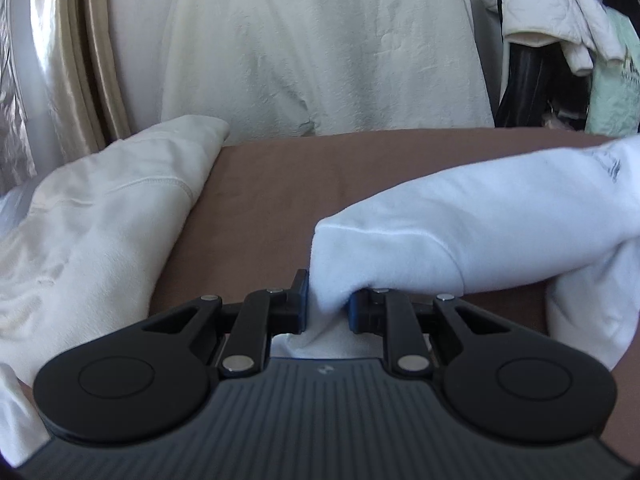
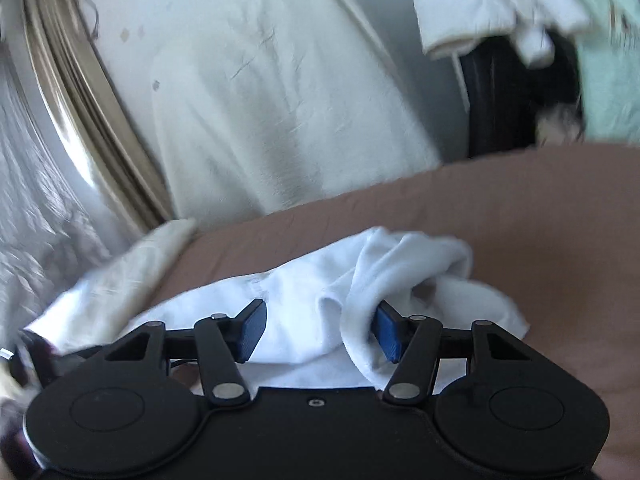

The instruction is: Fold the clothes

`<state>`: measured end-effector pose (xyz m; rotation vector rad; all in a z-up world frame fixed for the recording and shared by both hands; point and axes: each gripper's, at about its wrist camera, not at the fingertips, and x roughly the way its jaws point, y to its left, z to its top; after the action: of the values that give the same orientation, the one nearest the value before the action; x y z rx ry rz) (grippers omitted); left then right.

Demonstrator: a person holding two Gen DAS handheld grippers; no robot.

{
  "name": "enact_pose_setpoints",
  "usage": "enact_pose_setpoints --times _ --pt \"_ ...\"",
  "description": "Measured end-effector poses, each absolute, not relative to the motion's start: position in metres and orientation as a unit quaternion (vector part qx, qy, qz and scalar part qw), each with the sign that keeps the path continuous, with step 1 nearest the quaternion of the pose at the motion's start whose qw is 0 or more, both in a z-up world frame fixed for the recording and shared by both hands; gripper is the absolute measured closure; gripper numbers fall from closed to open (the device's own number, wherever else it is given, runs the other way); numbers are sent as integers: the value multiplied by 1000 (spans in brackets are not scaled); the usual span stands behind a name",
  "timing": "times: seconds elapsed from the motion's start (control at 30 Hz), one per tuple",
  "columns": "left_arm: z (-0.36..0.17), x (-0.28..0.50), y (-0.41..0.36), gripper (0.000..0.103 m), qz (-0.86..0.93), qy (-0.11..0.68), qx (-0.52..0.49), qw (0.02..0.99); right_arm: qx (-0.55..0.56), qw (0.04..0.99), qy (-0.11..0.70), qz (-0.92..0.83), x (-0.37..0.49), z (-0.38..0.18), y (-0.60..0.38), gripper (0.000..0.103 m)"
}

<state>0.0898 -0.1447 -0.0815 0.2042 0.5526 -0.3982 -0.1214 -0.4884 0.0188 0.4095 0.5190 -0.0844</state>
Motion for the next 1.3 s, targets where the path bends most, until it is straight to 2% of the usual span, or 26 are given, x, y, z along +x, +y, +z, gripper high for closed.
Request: enact_pose_setpoints --times 0.07,0.2,0.3,0.37,0.47,0.57,0.63,0.7,0.8,0.87,0.93,0.97,1.03,1.17,1.3 --pt "-81 89 -145 84 -193 268 101 938 127 949 262 -121 -111 16 -480 29" --pt "-81 90 -146 83 -188 263 103 941 4 915 299 -272 -105 0 -468 28" --pt "-81 94 -144 80 -185 269 100 940 50 928 268 -255 -116 7 -480 37" --pt "-82 96 -142 78 -182 274 95 940 131 946 217 -202 -131 21 -484 37" --pt "-82 97 -141 78 -184 275 96 939 193 967 138 -95 -147 28 -474 37" --pt "-84 99 -145 78 -184 285 100 936 206 963 166 43 -126 20 -456 37" --pt "-88 101 -149 79 -182 294 110 932 238 939 221 116 -103 2 -444 37" --pt "-90 100 -151 81 -185 294 115 931 241 925 260 133 -82 -16 -424 37" --pt "-88 100 -151 83 -188 289 114 932 184 926 300 136 -56 -32 -391 37" --pt "-87 100 -152 92 -199 287 119 929 229 907 317 158 -41 -46 -382 36" --pt "-88 98 -158 93 -195 288 151 926 320 867 330 194 -32 -64 -382 38" --pt "-90 96 -162 93 -192 285 167 924 337 860 333 189 -27 -66 -381 38" --pt "-89 93 -164 94 -190 279 170 926 294 875 361 137 -21 -68 -370 38" --pt "-73 97 -152 93 -193 266 108 938 202 885 419 31 -10 -80 -355 38" --pt "-58 103 -141 93 -195 264 50 943 309 855 415 43 -7 -89 -375 36"
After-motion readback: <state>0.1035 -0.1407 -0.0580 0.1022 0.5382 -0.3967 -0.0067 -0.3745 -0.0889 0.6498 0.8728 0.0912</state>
